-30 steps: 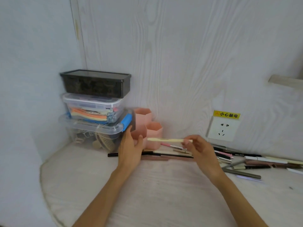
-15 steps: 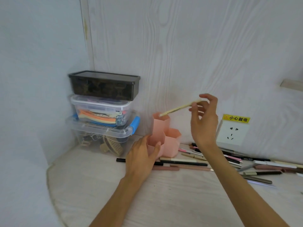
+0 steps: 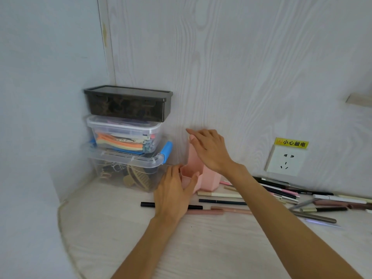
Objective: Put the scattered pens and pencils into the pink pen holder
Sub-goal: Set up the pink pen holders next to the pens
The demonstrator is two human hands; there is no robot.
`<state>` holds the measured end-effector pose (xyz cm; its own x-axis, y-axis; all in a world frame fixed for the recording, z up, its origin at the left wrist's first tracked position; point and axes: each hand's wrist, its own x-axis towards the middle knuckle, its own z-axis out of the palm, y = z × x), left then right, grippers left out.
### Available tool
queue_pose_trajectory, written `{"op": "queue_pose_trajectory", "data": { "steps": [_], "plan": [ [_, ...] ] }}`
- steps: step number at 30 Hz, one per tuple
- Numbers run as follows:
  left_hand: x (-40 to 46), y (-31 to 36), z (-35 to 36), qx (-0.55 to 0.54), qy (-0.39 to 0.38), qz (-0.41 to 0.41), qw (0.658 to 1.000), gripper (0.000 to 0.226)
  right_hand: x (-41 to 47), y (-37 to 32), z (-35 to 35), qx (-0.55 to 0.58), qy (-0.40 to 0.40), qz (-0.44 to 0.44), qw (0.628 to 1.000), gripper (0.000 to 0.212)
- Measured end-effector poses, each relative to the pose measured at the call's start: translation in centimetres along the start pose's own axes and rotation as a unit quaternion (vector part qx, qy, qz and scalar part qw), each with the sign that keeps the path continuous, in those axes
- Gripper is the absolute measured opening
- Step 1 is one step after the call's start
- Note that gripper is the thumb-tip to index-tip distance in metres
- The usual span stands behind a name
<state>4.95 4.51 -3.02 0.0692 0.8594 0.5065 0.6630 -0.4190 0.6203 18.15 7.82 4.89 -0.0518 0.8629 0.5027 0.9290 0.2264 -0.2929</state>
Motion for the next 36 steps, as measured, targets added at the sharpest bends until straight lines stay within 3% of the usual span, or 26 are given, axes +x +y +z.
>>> {"op": "queue_pose_trajectory", "data": {
  "steps": [4,8,10,13,16,18,23,27,31,36],
  "plan": [
    [-0.1,0.1,-0.3,0.011,0.004,0.001,1.000,0.063,-1.2,0.1,-1.2,-0.004,0.037,-0.032,0.999,0.049],
    [-0.3,0.5,-0.7,-0.035,0.020,0.076,0.996,0.058,-7.3,0.9,-2.1,0.073,0.102,-0.047,0.991,0.031],
    [-0.3,0.9,-1.3,-0.047,0.038,0.121,0.991,0.050,-10.6,2.1,-2.0,0.067,0.081,-0.030,0.994,0.021],
    [-0.7,0.9,-3.0,-0.048,0.020,0.160,0.986,0.027,-13.1,3.3,-1.4,0.065,-0.016,-0.029,0.997,0.028],
    [-1.7,0.0,-4.5,0.011,-0.053,0.150,0.987,0.020,-13.6,3.3,-0.6,0.036,-0.100,-0.062,0.992,0.041],
    [-2.4,-1.1,-5.1,0.067,-0.076,0.120,0.988,0.021,-13.6,3.3,0.1,0.043,-0.123,-0.078,0.988,0.037],
    [-3.3,-3.2,-6.1,0.151,-0.103,0.029,0.983,0.028,-13.9,4.5,0.1,0.039,-0.093,-0.071,0.992,0.027],
    [-3.7,-3.0,-6.5,0.136,-0.093,-0.032,0.986,0.027,-14.0,6.1,-0.9,0.043,-0.087,-0.043,0.994,0.028],
    [-3.7,-3.5,-6.7,0.089,-0.091,-0.016,0.992,0.016,-14.0,7.0,-1.6,0.054,-0.074,0.003,0.996,0.029],
    [-3.6,-3.6,-5.1,0.152,-0.127,0.028,0.980,0.042,-13.9,6.8,-1.5,0.064,-0.072,0.009,0.995,0.031]
  ]
}}
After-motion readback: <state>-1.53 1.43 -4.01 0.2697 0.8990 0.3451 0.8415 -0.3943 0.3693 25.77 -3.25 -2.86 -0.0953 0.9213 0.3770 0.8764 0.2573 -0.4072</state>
